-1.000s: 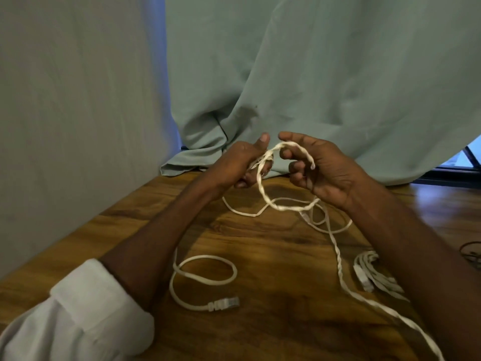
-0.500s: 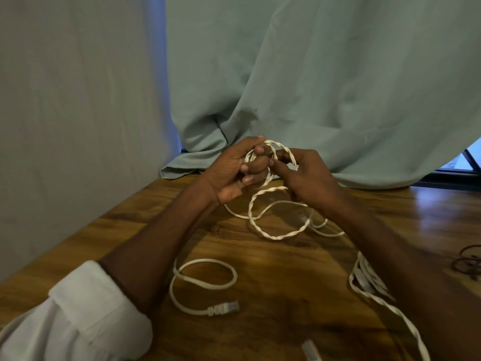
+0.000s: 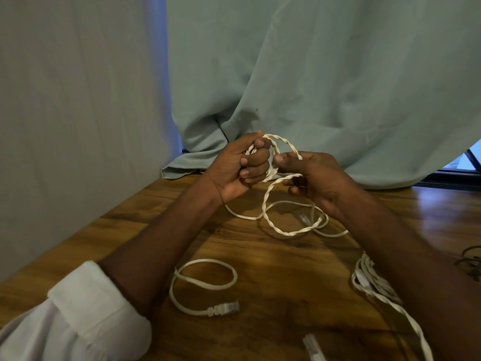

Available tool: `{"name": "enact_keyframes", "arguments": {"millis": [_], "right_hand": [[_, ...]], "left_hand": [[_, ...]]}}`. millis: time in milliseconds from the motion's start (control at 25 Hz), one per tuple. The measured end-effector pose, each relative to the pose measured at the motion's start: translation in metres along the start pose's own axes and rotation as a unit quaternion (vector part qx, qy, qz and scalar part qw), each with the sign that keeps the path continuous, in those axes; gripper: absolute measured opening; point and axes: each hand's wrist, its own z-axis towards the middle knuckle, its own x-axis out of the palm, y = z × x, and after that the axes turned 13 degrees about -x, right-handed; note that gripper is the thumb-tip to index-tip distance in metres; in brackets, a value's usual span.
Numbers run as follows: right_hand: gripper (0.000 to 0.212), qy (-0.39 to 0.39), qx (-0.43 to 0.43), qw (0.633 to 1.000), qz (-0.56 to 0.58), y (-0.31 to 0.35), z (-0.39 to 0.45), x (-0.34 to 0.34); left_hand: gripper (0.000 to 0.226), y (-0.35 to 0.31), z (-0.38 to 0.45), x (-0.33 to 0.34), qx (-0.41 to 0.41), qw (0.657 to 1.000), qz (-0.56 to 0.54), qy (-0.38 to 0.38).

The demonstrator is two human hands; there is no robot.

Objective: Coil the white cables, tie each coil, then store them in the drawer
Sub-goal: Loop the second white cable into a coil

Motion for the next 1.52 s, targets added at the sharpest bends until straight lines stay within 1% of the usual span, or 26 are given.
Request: {"name": "enact_keyframes", "arguments": {"millis": [80, 200, 320, 440, 520, 600, 640, 680, 720, 760, 800, 840, 880, 920, 1000, 1080, 1160, 1320, 1440, 1520], "right_hand": [[0.015, 0.01, 0.039, 0.999, 0.02, 0.003, 0.0, 0.001], [0.017, 0.008, 0.043, 0.997, 0.068, 0.002, 0.0, 0.006], [0.014, -0.004, 0.076, 0.977, 0.197, 0.002, 0.002, 0.005], [0.008, -0.007, 0.116, 0.956, 0.27, 0.005, 0.003, 0.0], [0.007, -0.008, 0.118, 0.923, 0.365, 0.006, 0.003, 0.0], [0.008, -0.018, 0.097, 0.879, 0.467, 0.009, 0.003, 0.001], [0.012, -0.02, 0.083, 0.859, 0.505, 0.01, 0.003, 0.001], [0.021, -0.014, 0.071, 0.852, 0.518, 0.012, 0.002, 0.002], [0.028, -0.002, 0.06, 0.867, 0.494, 0.013, 0.002, 0.004], [0.031, 0.007, 0.038, 0.907, 0.419, 0.013, 0.001, 0.006], [0.031, 0.004, 0.003, 0.956, 0.292, 0.012, 0.0, 0.01], [0.032, -0.017, -0.038, 0.988, 0.15, 0.008, -0.002, 0.014], [0.035, -0.047, -0.074, 0.996, 0.032, 0.004, -0.002, 0.017], [0.037, -0.07, -0.097, 0.992, -0.045, -0.001, -0.003, 0.018], [0.032, -0.08, -0.11, 0.983, -0.123, -0.008, -0.003, 0.017], [0.02, -0.04, -0.106, 0.977, -0.182, -0.013, -0.005, 0.016], [0.022, 0.017, -0.123, 0.96, -0.252, -0.017, -0.011, 0.022], [0.03, 0.085, -0.18, 0.904, -0.379, -0.015, -0.02, 0.039], [0.036, 0.142, -0.203, 0.86, -0.447, -0.013, -0.025, 0.048], [0.033, 0.177, -0.218, 0.842, -0.461, -0.014, -0.026, 0.05]], "left_hand": [[0.034, 0.001, 0.002, 0.0, 0.015, 1.0, -0.023, -0.001], [0.034, 0.001, 0.003, -0.001, 0.029, 0.999, -0.044, -0.005], [0.034, -0.001, 0.003, -0.004, 0.037, 0.998, -0.052, -0.017], [0.035, -0.002, 0.001, -0.008, 0.036, 0.998, -0.045, -0.034], [0.035, -0.003, 0.0, -0.01, 0.038, 0.997, -0.055, -0.035], [0.032, -0.004, 0.0, -0.01, 0.041, 0.997, -0.059, -0.029], [0.032, -0.004, 0.0, -0.01, 0.045, 0.997, -0.062, -0.03], [0.032, -0.005, -0.001, -0.012, 0.049, 0.996, -0.068, -0.03], [0.035, -0.006, -0.001, -0.013, 0.051, 0.995, -0.078, -0.025], [0.038, -0.007, -0.002, -0.015, 0.053, 0.994, -0.09, -0.016], [0.04, -0.008, -0.002, -0.016, 0.054, 0.993, -0.1, -0.01], [0.04, -0.009, -0.003, -0.016, 0.055, 0.993, -0.102, -0.009], [0.041, -0.009, -0.004, -0.015, 0.055, 0.993, -0.1, -0.009], [0.04, -0.009, -0.004, -0.013, 0.055, 0.994, -0.095, -0.007], [0.036, -0.01, -0.003, -0.011, 0.061, 0.994, -0.093, 0.005], [0.03, -0.01, -0.004, -0.01, 0.071, 0.989, -0.126, 0.015], [0.027, -0.012, -0.005, -0.011, 0.09, 0.981, -0.174, 0.011], [0.042, -0.011, -0.001, -0.014, 0.126, 0.966, -0.208, -0.083], [0.035, -0.008, 0.0, -0.01, 0.163, 0.955, -0.207, -0.134], [0.038, -0.005, 0.002, -0.004, 0.177, 0.958, -0.16, -0.162]]}}
